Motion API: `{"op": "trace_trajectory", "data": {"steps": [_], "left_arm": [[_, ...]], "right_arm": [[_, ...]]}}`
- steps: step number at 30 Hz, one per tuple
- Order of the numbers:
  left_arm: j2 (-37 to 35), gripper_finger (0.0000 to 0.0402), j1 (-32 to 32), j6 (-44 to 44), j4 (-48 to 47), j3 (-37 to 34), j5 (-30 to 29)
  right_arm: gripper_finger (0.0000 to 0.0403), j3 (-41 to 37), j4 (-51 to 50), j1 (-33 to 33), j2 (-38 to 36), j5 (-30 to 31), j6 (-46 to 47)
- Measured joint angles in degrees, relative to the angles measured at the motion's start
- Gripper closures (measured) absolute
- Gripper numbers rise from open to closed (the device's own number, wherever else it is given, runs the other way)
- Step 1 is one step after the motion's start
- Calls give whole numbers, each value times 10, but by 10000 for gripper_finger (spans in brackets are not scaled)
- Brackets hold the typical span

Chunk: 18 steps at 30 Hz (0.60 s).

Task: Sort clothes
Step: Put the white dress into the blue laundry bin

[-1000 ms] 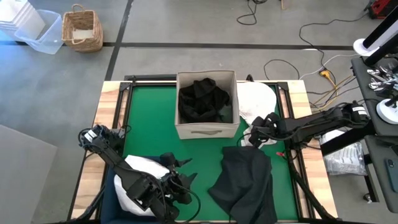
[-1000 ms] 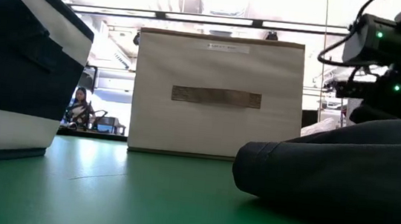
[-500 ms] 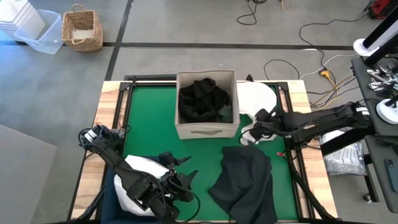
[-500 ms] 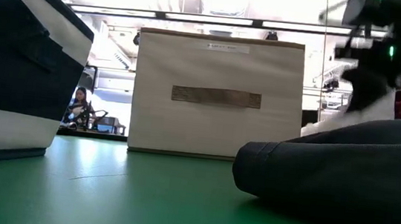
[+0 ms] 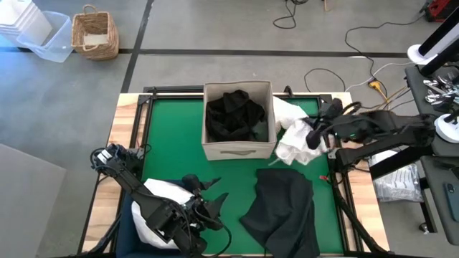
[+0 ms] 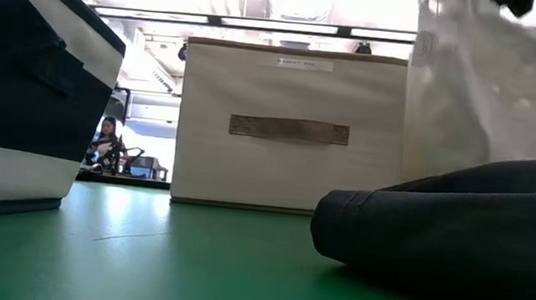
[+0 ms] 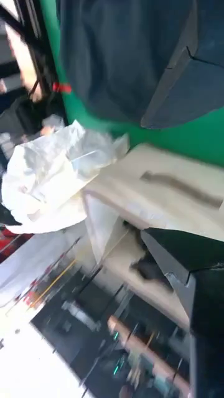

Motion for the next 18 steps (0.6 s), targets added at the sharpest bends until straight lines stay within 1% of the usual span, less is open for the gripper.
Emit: {"op": "trace_trajectory", "data": {"steps": [3, 5, 7, 12, 14, 18], "left_arm": [[0, 150, 0, 24, 1, 2, -46], [0, 150, 0, 37, 6, 8, -72], [0, 150, 0, 52, 7, 18, -83], [1, 150, 5, 91, 33, 44, -95], [1, 150, 7, 112, 36, 59, -108], [1, 150, 9, 165, 38, 104, -104]], "right_arm": [[394, 23, 64, 11, -10, -14, -47], [394, 34, 114, 17, -15, -45, -75], [394, 43, 166, 23, -17, -83, -103], [394, 50, 279, 28, -16, -208, -142], [394, 50, 327, 28, -10, -267, -152], [394, 51, 409, 28, 13, -399, -165]]}}
